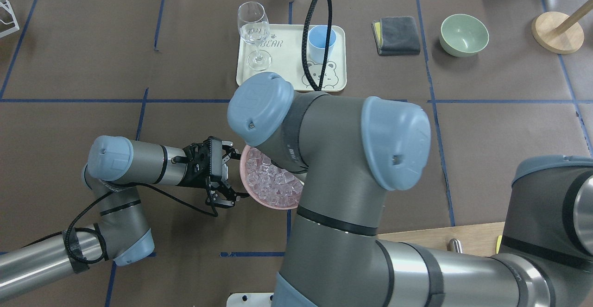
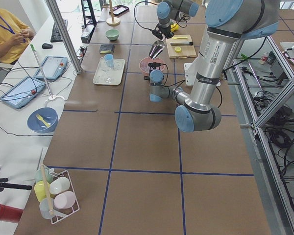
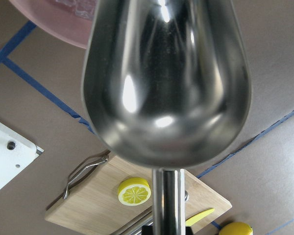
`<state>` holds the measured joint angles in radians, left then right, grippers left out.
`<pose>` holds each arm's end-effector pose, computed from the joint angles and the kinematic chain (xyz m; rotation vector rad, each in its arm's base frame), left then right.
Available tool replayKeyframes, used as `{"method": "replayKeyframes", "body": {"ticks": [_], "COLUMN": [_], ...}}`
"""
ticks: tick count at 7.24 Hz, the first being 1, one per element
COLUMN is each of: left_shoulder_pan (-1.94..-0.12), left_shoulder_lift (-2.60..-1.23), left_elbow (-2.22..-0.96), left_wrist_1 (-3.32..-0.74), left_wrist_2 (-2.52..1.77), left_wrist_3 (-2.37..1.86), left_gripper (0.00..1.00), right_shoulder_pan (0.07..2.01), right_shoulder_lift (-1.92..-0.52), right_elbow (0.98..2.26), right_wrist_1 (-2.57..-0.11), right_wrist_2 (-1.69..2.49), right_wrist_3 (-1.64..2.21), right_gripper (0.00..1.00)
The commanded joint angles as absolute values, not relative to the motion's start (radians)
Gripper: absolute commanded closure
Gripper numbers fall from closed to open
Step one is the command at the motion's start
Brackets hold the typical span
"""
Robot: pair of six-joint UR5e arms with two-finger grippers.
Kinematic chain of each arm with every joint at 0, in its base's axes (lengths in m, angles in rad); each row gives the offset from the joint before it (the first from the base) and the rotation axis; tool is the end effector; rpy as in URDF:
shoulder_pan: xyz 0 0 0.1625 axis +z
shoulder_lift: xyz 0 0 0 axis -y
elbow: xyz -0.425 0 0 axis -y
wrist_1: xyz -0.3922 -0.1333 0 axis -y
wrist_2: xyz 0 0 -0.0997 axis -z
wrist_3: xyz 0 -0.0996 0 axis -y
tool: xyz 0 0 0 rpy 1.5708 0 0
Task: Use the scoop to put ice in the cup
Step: 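Carry the scoop over the pink bowl with the right gripper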
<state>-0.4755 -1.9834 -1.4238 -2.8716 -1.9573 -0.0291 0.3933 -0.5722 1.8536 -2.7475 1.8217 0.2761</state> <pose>0.5266 -0.3788 0.3496 1.2253 1.1560 1.1223 -0.4927 -0.3220 0.1023 -0.0919 -0.2657 -0.9088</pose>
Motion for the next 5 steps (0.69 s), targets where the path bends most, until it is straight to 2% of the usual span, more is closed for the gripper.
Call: {"method": "replayKeyframes", "body": {"ticks": [1, 5], "left_shoulder_pan": [-0.476, -0.476], "left_shoulder_lift": [-1.985, -1.985], "left_elbow": [-1.424, -1.424], "left_wrist_1": [-2.872, -2.872], "left_wrist_2": [-1.957, -1.957], "left_wrist_3": [-0.029, -0.029], "left_gripper": [0.00, 0.00], "right_shoulder_pan": [0.374, 0.351], "right_shoulder_lift": [-0.549, -0.522], "right_elbow": [1.769, 1.675], "right_wrist_1": [-2.757, -2.741], "right_wrist_2": [1.821, 1.807], "right_wrist_3": [0.276, 0.267], "right_gripper": [1.00, 1.00]}}
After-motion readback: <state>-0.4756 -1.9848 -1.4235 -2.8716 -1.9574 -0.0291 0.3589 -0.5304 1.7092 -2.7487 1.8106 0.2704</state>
